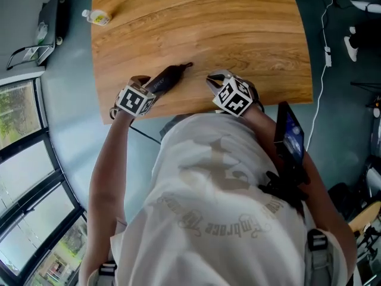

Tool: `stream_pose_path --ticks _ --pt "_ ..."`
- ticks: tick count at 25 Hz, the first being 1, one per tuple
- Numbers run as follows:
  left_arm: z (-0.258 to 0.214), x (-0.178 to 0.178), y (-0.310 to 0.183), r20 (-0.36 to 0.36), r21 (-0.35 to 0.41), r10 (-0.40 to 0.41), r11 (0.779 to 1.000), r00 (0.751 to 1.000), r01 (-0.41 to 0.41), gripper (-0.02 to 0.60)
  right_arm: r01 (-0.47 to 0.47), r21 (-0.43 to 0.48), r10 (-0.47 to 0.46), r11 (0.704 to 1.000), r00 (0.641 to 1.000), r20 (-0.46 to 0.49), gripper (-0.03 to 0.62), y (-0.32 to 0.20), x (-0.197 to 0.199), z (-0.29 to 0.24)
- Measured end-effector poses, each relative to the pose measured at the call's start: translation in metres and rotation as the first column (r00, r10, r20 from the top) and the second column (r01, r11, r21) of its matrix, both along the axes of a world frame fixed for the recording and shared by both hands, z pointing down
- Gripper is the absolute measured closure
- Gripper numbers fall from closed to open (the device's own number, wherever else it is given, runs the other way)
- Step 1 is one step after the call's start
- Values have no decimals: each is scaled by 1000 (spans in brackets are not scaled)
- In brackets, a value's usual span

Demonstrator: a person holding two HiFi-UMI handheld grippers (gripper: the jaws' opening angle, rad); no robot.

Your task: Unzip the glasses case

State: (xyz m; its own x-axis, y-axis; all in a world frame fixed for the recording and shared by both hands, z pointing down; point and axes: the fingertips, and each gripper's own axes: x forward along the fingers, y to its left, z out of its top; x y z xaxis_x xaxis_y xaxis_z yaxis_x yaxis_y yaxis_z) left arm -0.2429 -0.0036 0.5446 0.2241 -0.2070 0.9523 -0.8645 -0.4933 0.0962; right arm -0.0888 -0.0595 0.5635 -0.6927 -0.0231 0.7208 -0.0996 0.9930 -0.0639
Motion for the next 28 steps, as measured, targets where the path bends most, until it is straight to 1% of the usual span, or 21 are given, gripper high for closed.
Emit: stream_pose_path --ticks 2,4,5,7,11,14,16,18,19,20,21,23,25,27,28 --pt "-7 3 -5 -21 59 -67 996 998 68 276 27 5 -27 1000 1000 1 569 -4 2 -1" --pt "-13 7 -6 -63 116 -136 983 989 143 282 40 -3 -40 999 999 4 571 -2 4 0" --pt "-16 10 -5 -90 144 -169 973 981 181 284 41 -12 -41 999 999 7 571 1 5 1" --pt "-19 19 -2 -151 198 -234 945 960 261 293 47 -33 -47 998 999 14 571 6 6 6" --pt "-25 32 16 -244 277 -335 875 910 397 323 96 -48 -94 994 995 30 572 10 -6 7" --pt "-36 33 27 -306 336 -386 811 870 478 350 111 -56 -108 992 993 57 576 14 -25 -2" --pt "-41 34 35 -349 374 -419 758 838 534 373 111 -69 -107 991 992 62 579 19 -29 -6" --pt "-47 29 46 -392 402 -456 696 799 595 436 116 -75 -112 990 992 58 579 26 -32 -9" --pt "-50 24 52 -412 415 -471 665 780 620 458 125 -75 -121 989 991 59 579 30 -37 -11" --pt "-53 18 58 -428 428 -480 638 766 639 471 139 -73 -134 988 989 65 579 34 -45 -14" --pt "-56 13 64 -440 442 -484 617 757 651 479 155 -71 -149 985 986 79 579 38 -53 -19" --pt "-60 12 77 -459 459 -488 586 743 668 533 181 -73 -171 981 977 126 579 46 -65 -32" --pt "-57 17 89 -482 453 -500 561 720 693 575 191 -100 -172 976 970 170 579 56 -66 -42" --pt "-53 19 101 -504 435 -517 541 692 720 577 186 -156 -153 970 968 200 580 67 -65 -50" --pt "-51 19 107 -510 427 -523 535 683 729 577 181 -190 -139 965 967 215 579 73 -64 -52"
